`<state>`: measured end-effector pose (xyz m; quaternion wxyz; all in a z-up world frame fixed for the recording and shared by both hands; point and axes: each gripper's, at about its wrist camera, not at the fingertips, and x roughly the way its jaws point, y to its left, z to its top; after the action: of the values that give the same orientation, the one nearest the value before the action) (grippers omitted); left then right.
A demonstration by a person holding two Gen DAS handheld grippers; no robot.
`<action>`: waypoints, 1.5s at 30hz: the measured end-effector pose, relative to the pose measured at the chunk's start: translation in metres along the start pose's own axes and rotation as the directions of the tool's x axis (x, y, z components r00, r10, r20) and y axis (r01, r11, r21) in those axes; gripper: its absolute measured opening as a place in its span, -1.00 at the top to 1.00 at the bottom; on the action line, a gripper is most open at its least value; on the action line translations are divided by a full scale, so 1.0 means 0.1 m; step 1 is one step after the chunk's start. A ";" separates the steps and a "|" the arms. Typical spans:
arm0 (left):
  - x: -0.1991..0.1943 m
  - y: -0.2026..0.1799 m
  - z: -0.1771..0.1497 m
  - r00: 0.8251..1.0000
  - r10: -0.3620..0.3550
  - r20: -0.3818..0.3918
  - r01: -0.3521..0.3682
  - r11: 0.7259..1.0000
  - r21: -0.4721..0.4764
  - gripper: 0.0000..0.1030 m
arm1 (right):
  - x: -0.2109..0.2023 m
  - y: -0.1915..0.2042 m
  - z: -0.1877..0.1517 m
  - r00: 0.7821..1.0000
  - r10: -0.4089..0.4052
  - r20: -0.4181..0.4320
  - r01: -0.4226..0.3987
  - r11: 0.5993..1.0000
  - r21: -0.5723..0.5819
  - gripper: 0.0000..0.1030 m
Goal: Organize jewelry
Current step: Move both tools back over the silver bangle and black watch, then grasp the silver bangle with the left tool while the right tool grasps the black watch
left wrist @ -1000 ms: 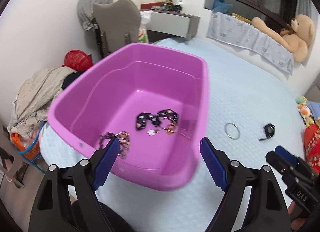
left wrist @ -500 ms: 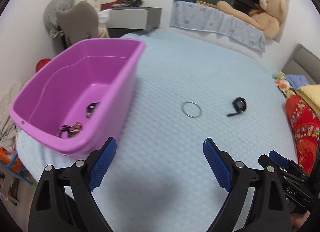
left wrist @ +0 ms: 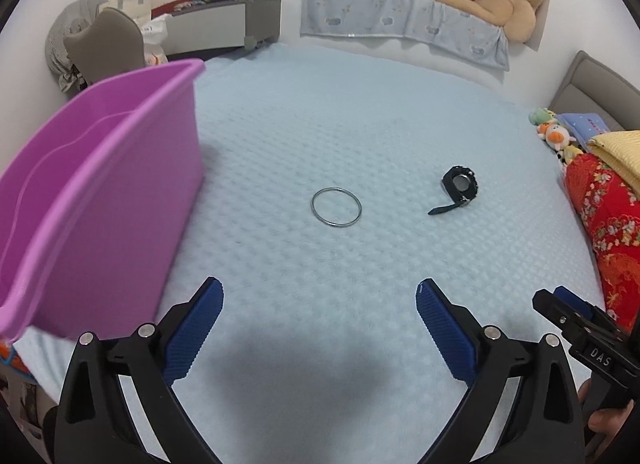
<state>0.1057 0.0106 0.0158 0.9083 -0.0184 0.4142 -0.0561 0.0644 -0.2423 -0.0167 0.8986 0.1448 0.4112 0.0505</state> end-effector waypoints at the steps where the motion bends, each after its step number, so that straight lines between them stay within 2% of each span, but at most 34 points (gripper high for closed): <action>1: 0.06 0.00 0.01 1.000 0.001 -0.003 -0.001 1.000 -0.003 -0.85 | 0.06 -0.03 0.03 1.000 -0.005 -0.002 0.005 1.000 -0.001 -0.44; 12: 0.97 -0.14 0.21 0.998 0.009 -0.060 -0.010 1.000 -0.013 -0.85 | 0.72 -0.22 0.44 0.999 -0.033 -0.001 0.033 0.999 -0.002 -0.44; 20: 1.50 -0.20 0.34 0.995 0.026 -0.093 -0.028 0.999 -0.018 -0.85 | 1.31 -0.35 0.76 0.999 -0.037 -0.025 0.038 0.999 0.022 -0.44; 25: 1.71 -0.16 0.44 0.995 0.037 -0.093 -0.042 0.998 -0.050 -0.85 | 1.61 -0.40 0.88 0.997 -0.063 -0.053 0.064 0.998 0.024 -0.44; 35: 1.99 -0.21 0.47 0.994 0.064 -0.094 -0.068 0.997 -0.040 -0.85 | 1.97 -0.51 1.07 0.993 -0.096 -0.074 0.100 0.994 0.053 -0.44; 45: 2.28 -0.24 0.48 0.989 0.093 -0.114 -0.097 0.995 -0.030 -0.88 | 2.22 -0.46 1.16 0.985 -0.161 -0.068 0.162 0.987 0.003 -0.44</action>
<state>0.2878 -0.0406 -0.1219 0.8847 -0.0115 0.4660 -0.0062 0.2963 -0.2650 -0.1194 0.8846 0.1130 0.4521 -0.0193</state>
